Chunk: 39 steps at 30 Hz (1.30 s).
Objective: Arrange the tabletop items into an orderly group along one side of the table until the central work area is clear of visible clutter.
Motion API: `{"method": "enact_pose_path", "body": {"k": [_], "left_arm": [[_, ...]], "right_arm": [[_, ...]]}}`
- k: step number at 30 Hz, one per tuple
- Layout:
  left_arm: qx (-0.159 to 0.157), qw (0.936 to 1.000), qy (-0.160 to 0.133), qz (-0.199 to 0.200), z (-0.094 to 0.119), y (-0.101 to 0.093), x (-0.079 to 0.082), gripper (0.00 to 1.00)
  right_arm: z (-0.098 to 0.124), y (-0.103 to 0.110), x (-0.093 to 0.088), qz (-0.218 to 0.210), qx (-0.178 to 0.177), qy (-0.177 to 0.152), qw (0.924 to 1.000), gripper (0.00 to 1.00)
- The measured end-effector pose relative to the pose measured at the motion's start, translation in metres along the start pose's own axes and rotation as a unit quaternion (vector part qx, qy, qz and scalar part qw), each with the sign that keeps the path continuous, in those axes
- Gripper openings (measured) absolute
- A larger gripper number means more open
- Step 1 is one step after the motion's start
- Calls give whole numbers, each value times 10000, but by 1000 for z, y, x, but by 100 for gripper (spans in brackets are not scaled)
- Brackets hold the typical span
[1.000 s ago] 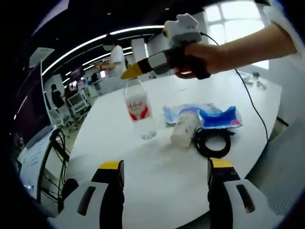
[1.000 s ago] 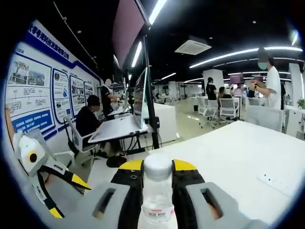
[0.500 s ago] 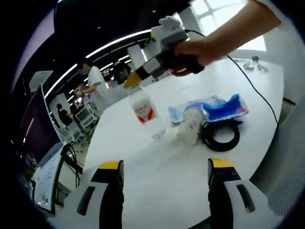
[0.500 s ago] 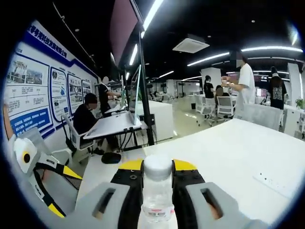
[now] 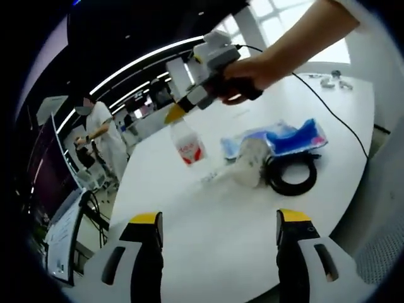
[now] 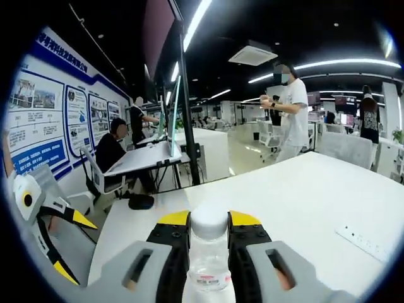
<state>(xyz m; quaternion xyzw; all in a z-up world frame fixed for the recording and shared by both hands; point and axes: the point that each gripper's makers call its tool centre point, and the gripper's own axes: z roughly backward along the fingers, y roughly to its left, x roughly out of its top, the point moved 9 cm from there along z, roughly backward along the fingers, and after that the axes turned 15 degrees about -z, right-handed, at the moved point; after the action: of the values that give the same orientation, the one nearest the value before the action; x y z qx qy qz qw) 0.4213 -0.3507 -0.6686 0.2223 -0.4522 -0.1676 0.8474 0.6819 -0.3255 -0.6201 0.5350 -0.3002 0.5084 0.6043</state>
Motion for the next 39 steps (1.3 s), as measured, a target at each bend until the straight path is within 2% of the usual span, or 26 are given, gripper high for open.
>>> {"method": "enact_pose_path", "body": {"k": [5,17,22,39], "left_arm": [[15,10000,33,-20,0,0,-1,69],[-56,9999,102,-91,-1,0,-2,67],[-96,9998,135,-121,-2,0,-3,67],[-144,9996,161,-189,-2,-2,-3,65]], "right_arm": [[-4,-5,1,-100,15,-99,9999,18],[-12,-9,12,101,127,-187,9997,18],[-14,-11,12,322,165,-67,9993,18],[-13,-14,7,405,356,27,9985,18]]}}
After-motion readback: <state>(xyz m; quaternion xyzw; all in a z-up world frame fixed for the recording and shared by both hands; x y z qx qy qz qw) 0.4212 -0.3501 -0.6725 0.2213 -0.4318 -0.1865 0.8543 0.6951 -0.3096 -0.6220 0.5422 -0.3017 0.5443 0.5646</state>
